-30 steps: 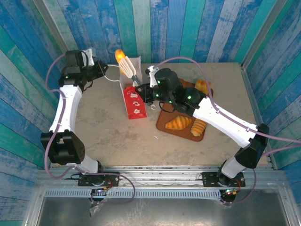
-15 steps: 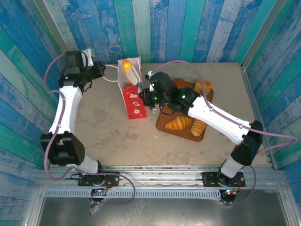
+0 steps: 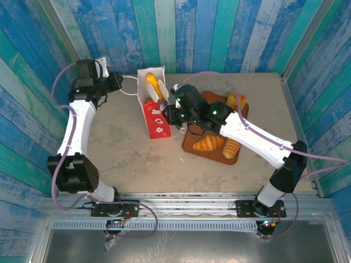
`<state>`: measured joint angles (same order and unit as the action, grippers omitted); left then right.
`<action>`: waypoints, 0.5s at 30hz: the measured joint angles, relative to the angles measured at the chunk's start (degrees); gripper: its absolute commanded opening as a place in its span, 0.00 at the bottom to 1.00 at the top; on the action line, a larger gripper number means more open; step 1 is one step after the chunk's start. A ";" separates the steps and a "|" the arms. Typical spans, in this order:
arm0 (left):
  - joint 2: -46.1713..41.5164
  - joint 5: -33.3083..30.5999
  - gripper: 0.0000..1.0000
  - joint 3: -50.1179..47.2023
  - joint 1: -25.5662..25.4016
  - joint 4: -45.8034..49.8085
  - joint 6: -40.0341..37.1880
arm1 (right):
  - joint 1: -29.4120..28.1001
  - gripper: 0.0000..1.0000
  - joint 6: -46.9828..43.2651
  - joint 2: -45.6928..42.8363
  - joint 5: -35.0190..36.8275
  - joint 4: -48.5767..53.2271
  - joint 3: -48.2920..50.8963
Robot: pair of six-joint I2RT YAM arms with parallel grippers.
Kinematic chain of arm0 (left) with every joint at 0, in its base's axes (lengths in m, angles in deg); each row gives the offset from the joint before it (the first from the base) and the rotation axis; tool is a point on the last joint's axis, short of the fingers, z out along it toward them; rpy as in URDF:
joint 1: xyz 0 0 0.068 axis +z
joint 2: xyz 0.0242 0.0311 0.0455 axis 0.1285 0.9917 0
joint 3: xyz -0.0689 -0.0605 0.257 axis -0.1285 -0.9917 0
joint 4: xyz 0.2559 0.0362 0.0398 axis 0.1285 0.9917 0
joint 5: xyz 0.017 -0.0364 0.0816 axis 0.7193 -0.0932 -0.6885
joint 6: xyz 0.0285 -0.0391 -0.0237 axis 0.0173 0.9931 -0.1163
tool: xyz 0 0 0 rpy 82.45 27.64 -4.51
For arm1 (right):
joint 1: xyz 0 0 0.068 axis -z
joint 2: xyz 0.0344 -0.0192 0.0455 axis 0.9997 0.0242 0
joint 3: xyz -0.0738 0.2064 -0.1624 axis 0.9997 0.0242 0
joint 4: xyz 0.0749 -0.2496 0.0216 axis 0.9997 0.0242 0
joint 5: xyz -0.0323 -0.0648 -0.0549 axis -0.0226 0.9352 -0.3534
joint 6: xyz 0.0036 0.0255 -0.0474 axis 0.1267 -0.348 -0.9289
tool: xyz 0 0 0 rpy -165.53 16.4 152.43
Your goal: Place the fake bread into the paper bag
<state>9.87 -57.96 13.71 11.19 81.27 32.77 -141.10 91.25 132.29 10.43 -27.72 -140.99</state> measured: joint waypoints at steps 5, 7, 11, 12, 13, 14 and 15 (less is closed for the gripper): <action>0.00 0.15 0.00 0.00 0.00 -0.02 0.02 | 0.02 0.52 -0.37 -0.55 -0.26 -0.11 0.09; 0.00 0.26 0.01 0.00 0.00 -0.02 0.02 | 0.02 0.53 -0.55 -0.90 -0.63 -0.39 0.26; 0.00 0.61 0.01 0.00 0.00 -0.02 0.09 | 0.02 0.54 -0.85 -1.66 -0.87 -0.87 0.42; 0.00 0.72 0.01 0.00 0.00 -0.02 0.13 | 0.02 0.54 -0.98 -1.84 -0.90 -0.98 0.42; 0.00 0.81 0.01 0.00 0.00 -0.02 0.22 | 0.02 0.54 -1.05 -1.95 -0.90 -1.07 0.42; 0.00 0.92 0.01 0.00 0.00 -0.02 0.26 | 0.02 0.54 -1.18 -2.08 -0.98 -1.11 0.42; 0.00 0.98 0.01 0.00 0.00 -0.02 0.28 | 0.02 0.54 -1.25 -2.21 -1.07 -1.14 0.42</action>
<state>9.87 -56.98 13.71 11.19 81.25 33.06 -141.08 90.00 130.09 9.36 -28.86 -140.58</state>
